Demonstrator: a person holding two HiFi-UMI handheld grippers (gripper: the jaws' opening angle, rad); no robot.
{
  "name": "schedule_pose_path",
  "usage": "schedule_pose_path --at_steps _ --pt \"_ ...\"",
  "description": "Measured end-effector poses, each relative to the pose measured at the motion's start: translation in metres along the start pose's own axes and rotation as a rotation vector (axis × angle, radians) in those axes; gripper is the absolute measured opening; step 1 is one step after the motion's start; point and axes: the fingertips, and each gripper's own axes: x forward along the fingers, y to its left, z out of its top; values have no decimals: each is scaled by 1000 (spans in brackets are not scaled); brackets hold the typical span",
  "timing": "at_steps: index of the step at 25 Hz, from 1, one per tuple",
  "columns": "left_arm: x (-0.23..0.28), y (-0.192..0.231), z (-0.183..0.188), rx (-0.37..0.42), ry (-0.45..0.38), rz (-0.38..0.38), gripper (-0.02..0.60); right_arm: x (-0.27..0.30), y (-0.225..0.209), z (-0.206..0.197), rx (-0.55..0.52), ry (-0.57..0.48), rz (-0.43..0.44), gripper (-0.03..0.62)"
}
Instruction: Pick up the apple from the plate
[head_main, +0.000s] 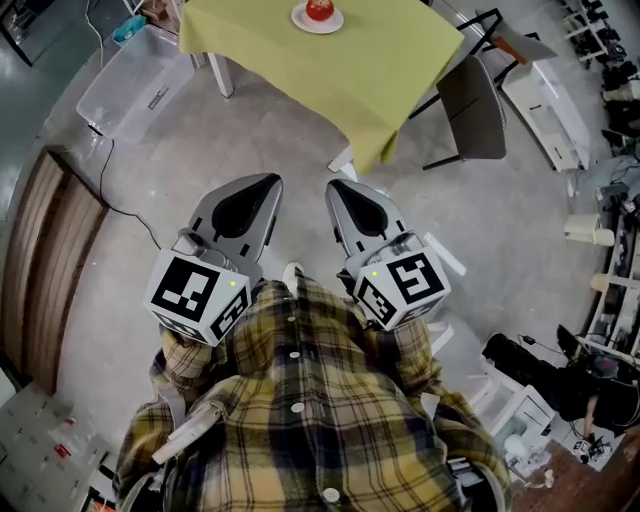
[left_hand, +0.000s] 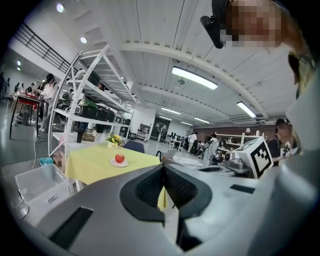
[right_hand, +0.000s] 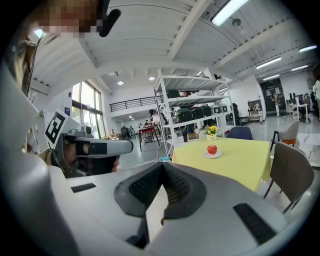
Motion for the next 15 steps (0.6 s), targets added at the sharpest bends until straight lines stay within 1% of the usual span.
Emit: schedule_pose_path --at_steps 5,10,15 --pt "22 52 23 25 12 -24 6 58 -8 22 8 -10 -8 -6" --pt "38 101 39 38 20 -62 6 111 -17 42 4 -22 -45 -6" --pt "47 137 51 45 24 -100 6 146 -18 52 11 -24 -83 -5"
